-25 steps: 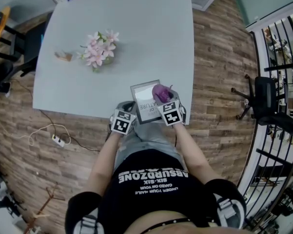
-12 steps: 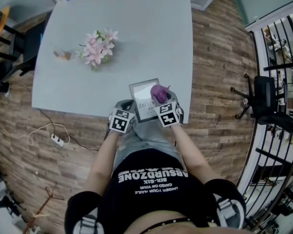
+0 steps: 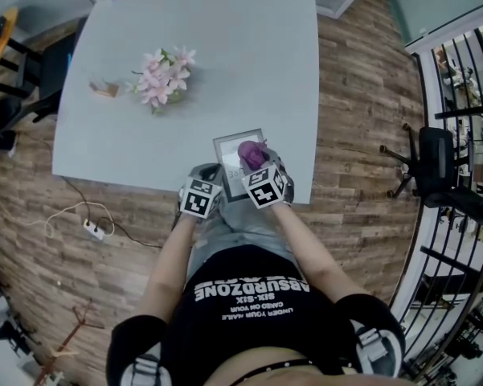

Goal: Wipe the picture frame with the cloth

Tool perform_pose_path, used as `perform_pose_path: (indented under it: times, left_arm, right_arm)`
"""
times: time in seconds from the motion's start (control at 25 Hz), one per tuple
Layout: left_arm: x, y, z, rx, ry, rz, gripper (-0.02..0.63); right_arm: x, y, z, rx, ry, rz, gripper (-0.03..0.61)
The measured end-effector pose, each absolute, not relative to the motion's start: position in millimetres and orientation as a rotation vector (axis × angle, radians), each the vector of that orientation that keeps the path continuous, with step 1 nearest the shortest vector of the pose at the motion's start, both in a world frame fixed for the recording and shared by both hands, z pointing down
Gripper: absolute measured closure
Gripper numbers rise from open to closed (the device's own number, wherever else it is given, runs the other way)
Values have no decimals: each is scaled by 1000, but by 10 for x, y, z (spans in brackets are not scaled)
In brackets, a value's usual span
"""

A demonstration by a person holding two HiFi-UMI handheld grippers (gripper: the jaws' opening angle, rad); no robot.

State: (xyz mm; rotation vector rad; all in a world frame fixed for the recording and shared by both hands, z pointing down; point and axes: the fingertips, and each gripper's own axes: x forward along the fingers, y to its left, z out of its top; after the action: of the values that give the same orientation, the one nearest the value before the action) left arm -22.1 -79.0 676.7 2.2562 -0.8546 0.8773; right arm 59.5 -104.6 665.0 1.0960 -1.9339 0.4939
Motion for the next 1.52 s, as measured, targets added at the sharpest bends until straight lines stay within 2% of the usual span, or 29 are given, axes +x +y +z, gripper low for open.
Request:
perform_pose_path:
  times: [0.72, 1.52]
  left_arm:
    - [-215, -793, 6761, 2264, -858, 881, 598]
    - [-218, -795, 6764, 2270, -866, 879, 598]
  right_arm:
    - [404, -900, 6686, 933, -2040, 589, 393]
    - [374, -217, 6700, 565, -1963, 704, 393]
